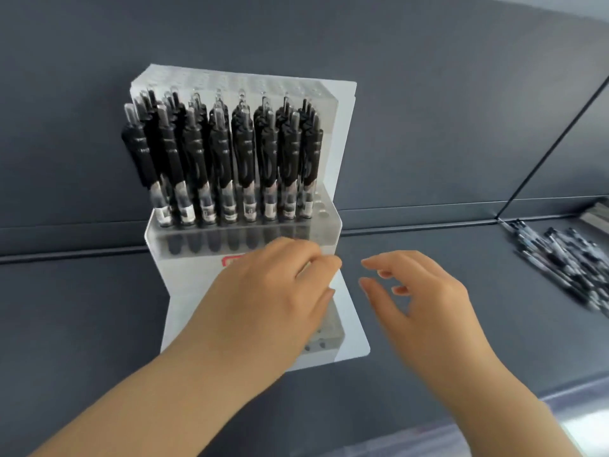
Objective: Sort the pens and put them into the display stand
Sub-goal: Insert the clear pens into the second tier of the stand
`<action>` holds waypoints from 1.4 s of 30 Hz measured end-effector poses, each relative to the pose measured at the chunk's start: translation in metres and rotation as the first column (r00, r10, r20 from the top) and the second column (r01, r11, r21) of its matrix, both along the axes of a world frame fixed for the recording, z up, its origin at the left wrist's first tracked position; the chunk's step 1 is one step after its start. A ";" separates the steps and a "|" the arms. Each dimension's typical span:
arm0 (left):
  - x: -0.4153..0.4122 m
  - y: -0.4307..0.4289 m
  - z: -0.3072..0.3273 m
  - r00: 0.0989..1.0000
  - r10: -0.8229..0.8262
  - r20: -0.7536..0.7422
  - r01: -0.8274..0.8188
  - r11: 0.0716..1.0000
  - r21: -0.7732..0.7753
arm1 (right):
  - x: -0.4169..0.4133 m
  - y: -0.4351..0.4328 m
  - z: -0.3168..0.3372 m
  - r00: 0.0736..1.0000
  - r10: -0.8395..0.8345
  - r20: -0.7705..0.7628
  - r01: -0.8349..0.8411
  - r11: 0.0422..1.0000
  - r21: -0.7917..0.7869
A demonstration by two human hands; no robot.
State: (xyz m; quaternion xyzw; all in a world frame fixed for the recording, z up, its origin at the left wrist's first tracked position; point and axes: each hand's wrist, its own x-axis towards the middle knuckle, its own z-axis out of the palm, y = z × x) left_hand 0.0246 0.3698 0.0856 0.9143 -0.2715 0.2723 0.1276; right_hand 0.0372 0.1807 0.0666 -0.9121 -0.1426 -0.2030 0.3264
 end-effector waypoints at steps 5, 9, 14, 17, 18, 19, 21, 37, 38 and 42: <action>-0.017 -0.025 -0.020 0.997 0.064 -0.051 -0.064 0.998 0.002 | -0.021 -0.035 -0.013 0.997 -0.075 -0.018 0.073 0.995 -0.061; -0.028 -0.064 -0.032 0.990 0.113 -0.082 -0.113 0.994 0.005 | -0.034 -0.072 -0.020 0.998 -0.055 -0.035 0.053 0.996 -0.068; -0.053 -0.146 -0.053 0.980 0.139 -0.146 -0.145 0.989 -0.032 | -0.059 -0.146 -0.030 0.997 -0.023 -0.073 0.016 0.996 -0.093; -0.068 -0.200 -0.061 0.965 0.164 -0.204 -0.174 0.984 -0.031 | -0.077 -0.201 -0.031 0.995 -0.013 -0.102 0.002 0.995 -0.104; -0.072 -0.217 -0.064 0.961 0.171 -0.215 -0.182 0.983 -0.035 | -0.082 -0.220 -0.032 0.994 -0.010 -0.106 -0.001 0.994 -0.112; -0.076 -0.234 -0.067 0.959 0.175 -0.221 -0.190 0.981 -0.046 | -0.087 -0.237 -0.032 0.994 -0.011 -0.112 -0.003 0.993 -0.118; -0.085 -0.264 -0.069 0.956 0.190 -0.225 -0.209 0.976 -0.065 | -0.095 -0.268 -0.033 0.990 -0.008 -0.139 -0.007 0.994 -0.113; -0.054 -0.338 -0.063 0.944 0.273 -0.185 -0.293 0.952 -0.091 | -0.071 -0.344 -0.040 0.964 -0.042 -0.264 0.043 0.999 -0.001; -0.048 -0.338 -0.062 0.942 0.274 -0.194 -0.296 0.950 -0.095 | -0.063 -0.344 -0.039 0.962 -0.049 -0.269 0.050 0.999 -0.001; -0.019 -0.334 -0.058 0.939 0.264 -0.220 -0.292 0.950 -0.108 | -0.033 -0.345 -0.031 0.962 -0.081 -0.262 0.089 0.996 0.017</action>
